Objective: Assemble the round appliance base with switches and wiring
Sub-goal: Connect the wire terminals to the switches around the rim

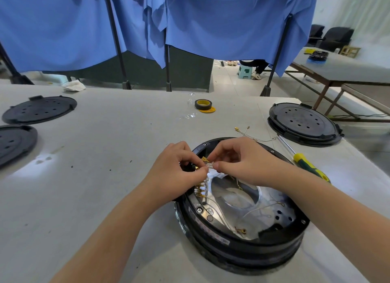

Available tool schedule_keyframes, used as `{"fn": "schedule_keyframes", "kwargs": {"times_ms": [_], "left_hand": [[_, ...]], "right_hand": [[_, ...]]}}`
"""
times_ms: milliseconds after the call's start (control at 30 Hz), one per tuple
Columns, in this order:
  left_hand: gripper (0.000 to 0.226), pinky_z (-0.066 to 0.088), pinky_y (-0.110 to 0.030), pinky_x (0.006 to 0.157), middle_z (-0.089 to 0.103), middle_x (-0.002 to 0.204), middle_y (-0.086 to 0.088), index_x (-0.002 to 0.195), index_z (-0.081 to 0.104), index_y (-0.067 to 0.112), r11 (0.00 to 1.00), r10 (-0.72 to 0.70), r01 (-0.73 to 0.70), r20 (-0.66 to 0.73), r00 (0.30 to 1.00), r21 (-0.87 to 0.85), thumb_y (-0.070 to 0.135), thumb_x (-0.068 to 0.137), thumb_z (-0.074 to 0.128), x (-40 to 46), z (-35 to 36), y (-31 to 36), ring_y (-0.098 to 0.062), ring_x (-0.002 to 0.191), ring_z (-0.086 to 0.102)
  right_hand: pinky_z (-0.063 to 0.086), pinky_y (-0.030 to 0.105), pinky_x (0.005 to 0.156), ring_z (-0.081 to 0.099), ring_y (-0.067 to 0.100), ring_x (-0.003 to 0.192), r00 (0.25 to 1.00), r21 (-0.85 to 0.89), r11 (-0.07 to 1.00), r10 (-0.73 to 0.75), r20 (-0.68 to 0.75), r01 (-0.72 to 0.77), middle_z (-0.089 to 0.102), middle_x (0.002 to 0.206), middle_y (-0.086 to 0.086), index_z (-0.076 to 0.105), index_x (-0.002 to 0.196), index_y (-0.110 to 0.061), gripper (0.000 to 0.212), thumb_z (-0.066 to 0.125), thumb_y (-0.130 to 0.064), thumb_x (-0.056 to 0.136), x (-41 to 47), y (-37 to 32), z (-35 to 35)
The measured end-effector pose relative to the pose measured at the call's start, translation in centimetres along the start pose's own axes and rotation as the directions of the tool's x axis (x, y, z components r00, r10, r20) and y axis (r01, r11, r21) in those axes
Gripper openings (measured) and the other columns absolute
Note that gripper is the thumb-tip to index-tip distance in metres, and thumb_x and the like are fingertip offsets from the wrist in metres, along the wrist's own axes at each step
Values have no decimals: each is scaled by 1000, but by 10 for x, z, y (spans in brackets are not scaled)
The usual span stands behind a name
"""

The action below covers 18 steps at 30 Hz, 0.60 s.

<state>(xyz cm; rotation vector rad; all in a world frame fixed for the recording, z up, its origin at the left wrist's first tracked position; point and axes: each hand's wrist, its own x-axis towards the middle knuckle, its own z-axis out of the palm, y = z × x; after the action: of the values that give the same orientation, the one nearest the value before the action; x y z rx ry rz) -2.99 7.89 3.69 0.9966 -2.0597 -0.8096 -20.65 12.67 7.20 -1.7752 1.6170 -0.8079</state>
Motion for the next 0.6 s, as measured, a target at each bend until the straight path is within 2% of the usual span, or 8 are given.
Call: {"fn": "schedule_keyframes", "kwargs": {"times_ms": [133, 300, 467, 600], "left_hand": [[18, 32, -7, 61, 49, 69, 9, 62, 70, 34, 1000, -5, 5, -9, 1000, -5, 21, 73, 78, 0, 1, 0, -4, 76, 47], [11, 32, -9, 61, 51, 71, 7, 67, 73, 31, 1000, -12, 12, -21, 1000, -4, 25, 75, 79, 1, 2, 0, -8, 77, 50], [5, 32, -8, 62, 51, 71, 7, 72, 76, 27, 1000, -16, 15, -21, 1000, -6, 27, 76, 77, 1, 2, 0, -9, 78, 50], [9, 32, -9, 60, 51, 72, 6, 71, 73, 38, 1000, -2, 2, -20, 1000, -5, 32, 73, 80, 2, 2, 2, -9, 76, 48]], "right_hand": [[51, 16, 61, 61, 0, 62, 1000, 0, 1000, 7, 6, -7, 67, 64, -14, 70, 81, -29, 17, 69, -12, 82, 3, 0, -2], [55, 19, 66, 66, 4, 68, 999, 79, 996, 36, 11, -37, 70, 72, -4, 70, 85, -20, 12, 69, -8, 83, 2, 3, 1], [51, 13, 64, 67, 4, 71, 998, 112, 992, 50, 24, -53, 72, 75, -4, 70, 87, -17, 8, 71, -11, 83, 0, 2, 1], [54, 16, 68, 67, 3, 70, 998, 95, 993, 70, 12, -70, 71, 77, -2, 70, 89, -17, 9, 68, -9, 84, 0, 1, 0]]}}
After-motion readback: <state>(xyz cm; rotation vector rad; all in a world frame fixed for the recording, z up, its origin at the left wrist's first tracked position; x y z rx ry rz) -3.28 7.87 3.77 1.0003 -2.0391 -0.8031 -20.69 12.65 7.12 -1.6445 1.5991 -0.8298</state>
